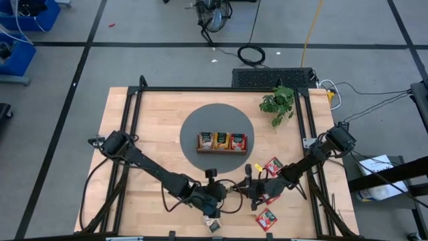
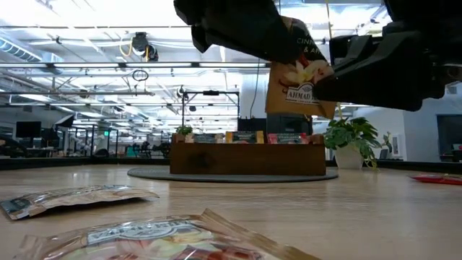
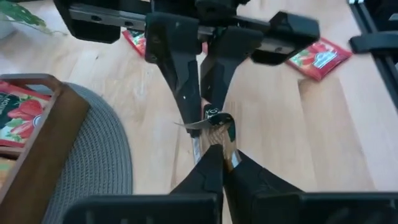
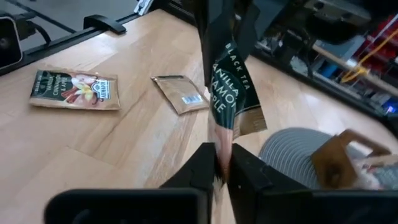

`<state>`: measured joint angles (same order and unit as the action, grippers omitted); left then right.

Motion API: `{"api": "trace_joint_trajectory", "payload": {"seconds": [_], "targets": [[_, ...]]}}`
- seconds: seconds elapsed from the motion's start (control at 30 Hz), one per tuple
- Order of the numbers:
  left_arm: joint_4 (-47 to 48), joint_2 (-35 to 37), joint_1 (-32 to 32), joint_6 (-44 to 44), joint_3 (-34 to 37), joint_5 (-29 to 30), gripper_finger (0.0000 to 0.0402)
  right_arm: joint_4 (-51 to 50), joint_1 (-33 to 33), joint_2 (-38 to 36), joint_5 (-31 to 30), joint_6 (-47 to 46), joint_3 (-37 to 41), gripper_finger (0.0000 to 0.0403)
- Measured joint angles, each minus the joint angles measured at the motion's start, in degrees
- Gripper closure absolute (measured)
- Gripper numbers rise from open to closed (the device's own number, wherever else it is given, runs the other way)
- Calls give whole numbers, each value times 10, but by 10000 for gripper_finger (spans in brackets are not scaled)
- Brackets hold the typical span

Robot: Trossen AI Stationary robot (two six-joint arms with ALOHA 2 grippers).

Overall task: Pick & Place Tea
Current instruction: Put the brown tea bag into the left section of the wooden organizer

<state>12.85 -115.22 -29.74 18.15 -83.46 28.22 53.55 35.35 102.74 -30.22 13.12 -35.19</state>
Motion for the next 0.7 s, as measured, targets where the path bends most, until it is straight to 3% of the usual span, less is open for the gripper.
{"api": "trace_joint_trajectory", "payload": {"seconds": [0.17, 0.3, 0.4, 0.5, 0.7], "targets": [[41, 0, -12, 19, 0, 10, 397, -26, -2, 0, 0, -55, 3, 315], [68, 0, -29, 39, 0, 46, 398, 12, -7, 0, 7, -84, 20, 254], [67, 0, -39, 40, 0, 76, 399, 76, -12, 0, 78, -95, 31, 221], [67, 0, -44, 40, 0, 98, 399, 123, -20, 0, 138, -118, 36, 207], [67, 0, -37, 41, 0, 103, 400, 129, -33, 0, 141, -129, 28, 231]]}}
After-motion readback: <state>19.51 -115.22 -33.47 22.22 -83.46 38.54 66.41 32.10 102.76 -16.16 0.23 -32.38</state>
